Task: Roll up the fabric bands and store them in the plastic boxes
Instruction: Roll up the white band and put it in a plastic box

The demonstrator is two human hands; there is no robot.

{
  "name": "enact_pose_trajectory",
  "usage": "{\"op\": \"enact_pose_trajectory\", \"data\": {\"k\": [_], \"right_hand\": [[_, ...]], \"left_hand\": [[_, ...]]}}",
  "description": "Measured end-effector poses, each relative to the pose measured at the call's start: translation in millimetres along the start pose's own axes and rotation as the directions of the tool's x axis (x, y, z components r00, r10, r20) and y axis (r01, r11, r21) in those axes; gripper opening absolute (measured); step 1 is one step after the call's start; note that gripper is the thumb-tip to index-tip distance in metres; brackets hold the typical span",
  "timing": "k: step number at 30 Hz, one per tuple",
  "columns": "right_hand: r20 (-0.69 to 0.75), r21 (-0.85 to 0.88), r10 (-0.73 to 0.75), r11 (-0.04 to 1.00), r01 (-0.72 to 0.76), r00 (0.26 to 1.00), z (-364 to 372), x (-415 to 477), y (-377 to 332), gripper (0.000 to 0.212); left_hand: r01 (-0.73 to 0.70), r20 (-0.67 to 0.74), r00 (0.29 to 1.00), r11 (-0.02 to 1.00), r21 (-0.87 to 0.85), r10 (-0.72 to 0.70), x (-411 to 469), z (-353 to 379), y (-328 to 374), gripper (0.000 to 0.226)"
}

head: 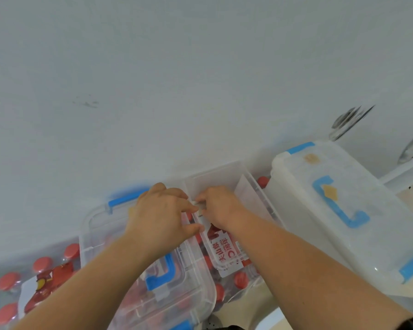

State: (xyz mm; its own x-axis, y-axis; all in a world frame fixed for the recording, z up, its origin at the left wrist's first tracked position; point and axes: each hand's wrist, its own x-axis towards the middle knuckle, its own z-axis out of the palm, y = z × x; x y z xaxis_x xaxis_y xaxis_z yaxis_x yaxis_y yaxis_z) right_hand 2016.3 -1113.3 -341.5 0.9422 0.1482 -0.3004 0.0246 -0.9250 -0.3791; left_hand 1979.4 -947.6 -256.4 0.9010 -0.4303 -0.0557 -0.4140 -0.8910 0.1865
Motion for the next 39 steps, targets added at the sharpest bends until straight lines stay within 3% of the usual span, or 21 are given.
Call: {"op": "enact_pose_trajectory", "data": {"k": [8, 13, 18, 21, 24, 27, 30, 34, 39], "right_hand": [[-0.095, -0.036, 0.031, 0.999, -0.035, 0.995, 2, -3, 3, 0.015], [-0.172, 0.028, 0.149, 0.989, -0.146, 0.974, 1, -2, 0, 0.013], [-0.095, 0.127, 0.294, 0.951, -0.281, 0.951, -10, -12, 7, 0.026], [-0.064, 0.169, 0.336, 0.932, -0.322, 0.94, -8, -13, 7, 0.02], [0.014, 0.3, 0.404, 0.871, -0.39, 0.915, -8, -5, 9, 0.016], [0.14, 0.555, 0.459, 0.697, -0.453, 0.877, -11, -1, 11, 0.013], [0.236, 0.664, 0.481, 0.555, -0.502, 0.844, -8, -1, 11, 0.012], [0.25, 0.634, 0.454, 0.591, -0.499, 0.855, -6, 1, 14, 0.018], [0.3, 0.694, 0.458, 0.497, -0.521, 0.837, -12, -3, 13, 0.012]], "left_hand": [[0.011, 0.011, 1.0, 1.0, -0.009, -0.01, -3, 1, 0, 0.051], [0.017, 0.018, 1.0, 1.0, -0.007, -0.017, -3, 2, 1, 0.051], [0.03, 0.022, 0.999, 0.999, -0.014, -0.029, -4, 1, 2, 0.051], [0.034, 0.02, 0.999, 0.999, -0.023, -0.034, -5, 2, 4, 0.051], [0.038, 0.02, 0.999, 0.999, -0.021, -0.038, -5, 2, 2, 0.052], [0.047, 0.019, 0.999, 0.999, -0.015, -0.047, -4, 3, 3, 0.052], [0.038, 0.026, 0.999, 0.999, -0.013, -0.038, -4, 2, 5, 0.053], [0.031, 0.034, 0.999, 0.999, -0.012, -0.031, -4, 0, 7, 0.054], [0.034, 0.025, 0.999, 0.999, -0.011, -0.033, -3, 0, 6, 0.054]]}}
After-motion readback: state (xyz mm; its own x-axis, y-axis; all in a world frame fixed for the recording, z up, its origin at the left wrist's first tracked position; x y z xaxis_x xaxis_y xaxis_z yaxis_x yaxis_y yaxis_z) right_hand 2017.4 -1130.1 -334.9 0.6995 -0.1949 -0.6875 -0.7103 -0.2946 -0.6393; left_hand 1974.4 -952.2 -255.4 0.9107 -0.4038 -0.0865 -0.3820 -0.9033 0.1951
